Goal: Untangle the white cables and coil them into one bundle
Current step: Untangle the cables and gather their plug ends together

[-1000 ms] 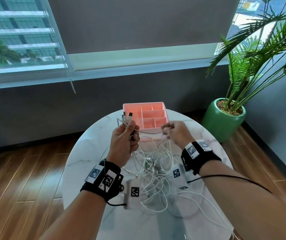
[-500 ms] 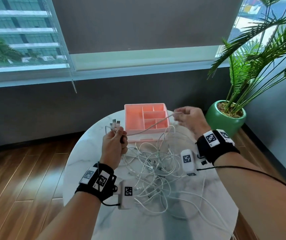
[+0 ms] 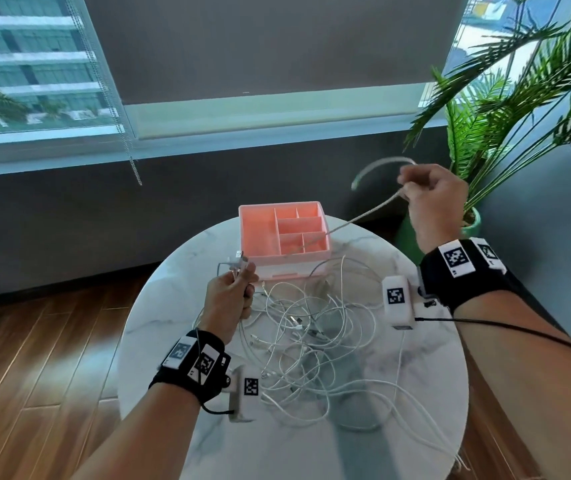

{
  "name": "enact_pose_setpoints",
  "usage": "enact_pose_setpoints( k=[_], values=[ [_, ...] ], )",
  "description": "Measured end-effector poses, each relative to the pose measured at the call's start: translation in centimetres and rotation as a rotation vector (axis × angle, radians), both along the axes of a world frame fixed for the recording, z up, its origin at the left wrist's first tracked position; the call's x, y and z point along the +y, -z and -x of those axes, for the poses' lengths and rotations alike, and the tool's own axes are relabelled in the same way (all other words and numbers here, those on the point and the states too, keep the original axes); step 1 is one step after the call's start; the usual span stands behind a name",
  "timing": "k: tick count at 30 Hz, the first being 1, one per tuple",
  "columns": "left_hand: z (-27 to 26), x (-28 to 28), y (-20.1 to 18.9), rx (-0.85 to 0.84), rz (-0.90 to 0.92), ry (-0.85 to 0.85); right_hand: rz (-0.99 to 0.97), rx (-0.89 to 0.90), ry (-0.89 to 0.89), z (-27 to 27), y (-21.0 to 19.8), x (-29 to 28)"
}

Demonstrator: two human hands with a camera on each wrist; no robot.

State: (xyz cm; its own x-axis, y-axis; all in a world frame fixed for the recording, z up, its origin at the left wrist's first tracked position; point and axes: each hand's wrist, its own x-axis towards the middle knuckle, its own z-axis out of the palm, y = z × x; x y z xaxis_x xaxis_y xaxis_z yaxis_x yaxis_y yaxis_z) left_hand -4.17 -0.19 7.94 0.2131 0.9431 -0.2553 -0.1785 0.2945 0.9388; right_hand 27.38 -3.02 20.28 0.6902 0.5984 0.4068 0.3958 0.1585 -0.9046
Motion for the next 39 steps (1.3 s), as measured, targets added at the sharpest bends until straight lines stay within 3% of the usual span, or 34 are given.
enact_pose_setpoints(
  k=[2,6,13,17,19,22,26,29,32,39],
  values=[
    [0.0,0.0,0.1,0.024,-0.011,0.024,0.067,-0.057,0.207,-2.9,1.3,-1.5],
    [0.5,-0.1,0.7,0.04,-0.016,0.023,0.179,0.041,0.47,-7.2,2.7,-6.0],
    [-0.5,0.1,0.0,-0.058,0.019,-0.005,0.606,0.104,0.556,-11.8,9.1,-11.4],
    [-1.7,-0.3,-0.8,-0.131,0.013,0.089,0.907,0.06,0.339,-10.9,12.6,-10.8],
    [-2.3,-0.5,-1.2,-0.162,0.015,0.142,0.957,0.002,0.208,-8.9,12.9,-9.6],
    [-3.1,-0.9,-1.8,-0.205,0.012,0.205,0.811,-0.105,-0.051,-3.5,11.8,-6.6],
    [-4.2,-1.3,-2.4,-0.264,-0.019,0.227,0.682,0.016,-0.657,6.2,9.1,-3.9],
    [-4.6,-1.4,-3.2,-0.304,-0.059,0.156,0.625,0.057,-0.965,12.9,8.7,-3.3],
    [-3.6,-1.0,-4.1,-0.316,-0.102,0.048,0.495,0.276,-1.027,16.2,8.9,-3.2],
    [0.5,1.5,-4.7,-0.513,-0.076,-0.206,0.664,0.272,-1.084,15.1,11.3,-3.4]
  ],
)
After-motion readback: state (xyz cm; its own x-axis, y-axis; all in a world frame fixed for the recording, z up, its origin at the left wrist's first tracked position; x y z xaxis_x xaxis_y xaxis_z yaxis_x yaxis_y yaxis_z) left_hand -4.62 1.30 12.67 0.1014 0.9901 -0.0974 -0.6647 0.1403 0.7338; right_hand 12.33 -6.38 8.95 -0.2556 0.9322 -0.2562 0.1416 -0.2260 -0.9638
